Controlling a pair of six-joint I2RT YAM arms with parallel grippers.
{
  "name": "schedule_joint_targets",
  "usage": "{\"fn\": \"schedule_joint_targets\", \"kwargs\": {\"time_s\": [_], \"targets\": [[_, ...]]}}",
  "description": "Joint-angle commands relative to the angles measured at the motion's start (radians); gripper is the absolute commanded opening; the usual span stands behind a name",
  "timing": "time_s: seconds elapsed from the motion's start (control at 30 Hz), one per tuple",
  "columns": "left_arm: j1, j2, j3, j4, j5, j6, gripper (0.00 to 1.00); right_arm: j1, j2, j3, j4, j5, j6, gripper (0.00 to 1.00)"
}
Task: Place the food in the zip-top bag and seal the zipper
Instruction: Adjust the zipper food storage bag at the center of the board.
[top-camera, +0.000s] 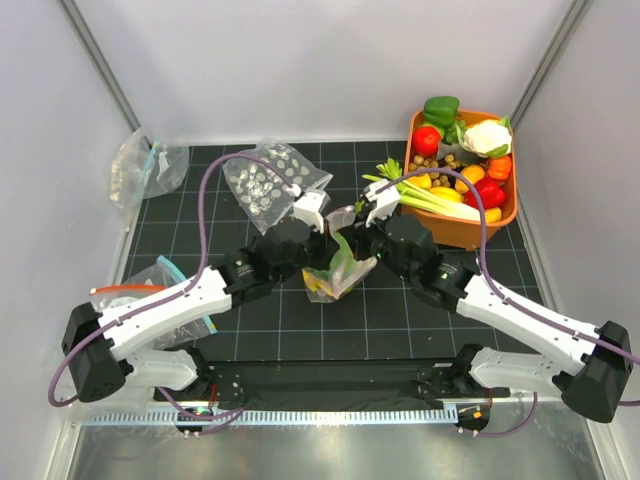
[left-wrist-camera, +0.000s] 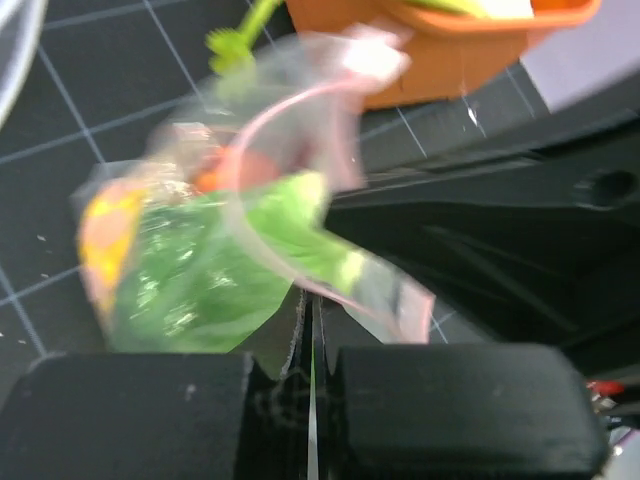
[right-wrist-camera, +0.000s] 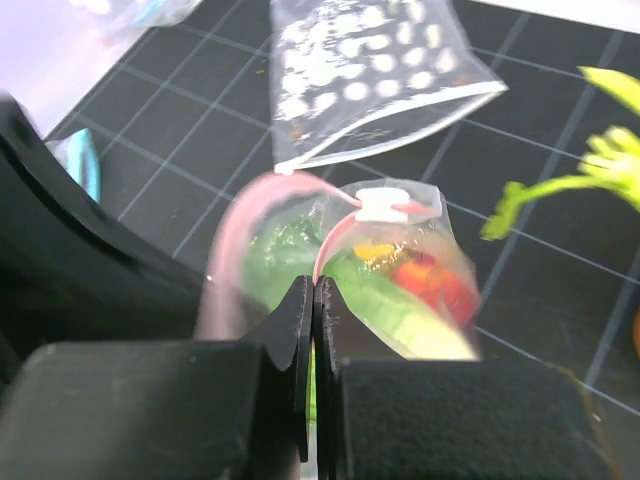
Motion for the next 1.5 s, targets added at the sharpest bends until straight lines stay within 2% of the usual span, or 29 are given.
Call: {"fn": "schedule_joint_targets", "kwargs": {"time_s": [0.0, 0.13, 0.27, 0.33, 0.57, 0.63, 0.67, 0.7, 0.83, 0.9, 1.0, 1.4, 1.47], "targets": [[-0.065, 0.04, 0.048, 0.049, -0.074, -0.019, 0.01, 0.001, 0.002, 0.03, 0.139, -0.149, 0.013, 0.01], [-0.068, -0.004, 0.037, 0.012, -0.163, -0.024, 0.03, 0.001, -0.048, -0.017, 0.184, -0.148, 0.011, 0.01], [-0.068, -0.076, -0.018, 0.058, -0.178, -0.021, 0.09, -0.001, -0.107, -0.043, 0.195, -0.187, 0.016, 0.01], [-0.068, -0.062, -0.015, 0.061, -0.177, -0.023, 0.1, -0.001, -0.111, -0.042, 0.19, -0.191, 0.026, 0.04], [-0.064, 0.037, 0.025, 0.029, -0.161, -0.062, 0.08, -0.001, -0.082, -0.034, 0.158, -0.133, 0.065, 0.06], [-0.059, 0.03, 0.025, 0.029, -0.16, -0.07, 0.08, -0.001, -0.075, -0.03, 0.147, -0.121, 0.075, 0.18], [-0.056, 0.022, 0.02, 0.029, -0.163, -0.072, 0.07, -0.001, -0.073, -0.033, 0.146, -0.093, 0.077, 0.28], [-0.051, 0.011, 0.01, 0.03, -0.169, -0.076, 0.08, -0.001, -0.076, -0.037, 0.146, -0.076, 0.083, 0.32], [-0.028, -0.039, -0.02, 0.036, -0.168, -0.085, 0.07, -0.001, -0.07, -0.033, 0.109, 0.031, 0.098, 0.37], [-0.014, -0.058, -0.026, 0.038, -0.161, -0.087, 0.08, -0.001, -0.069, -0.036, 0.107, 0.069, 0.106, 0.45], [-0.011, -0.058, -0.03, 0.038, -0.148, -0.088, 0.07, -0.001, -0.058, -0.03, 0.092, 0.091, 0.112, 0.51], [-0.001, -0.058, -0.018, 0.018, -0.14, -0.085, 0.08, -0.001, 0.033, 0.027, 0.014, 0.192, 0.083, 0.52], [0.007, -0.065, -0.02, 0.018, -0.14, -0.085, 0.08, -0.001, 0.042, 0.035, 0.011, 0.211, 0.08, 0.37]]}}
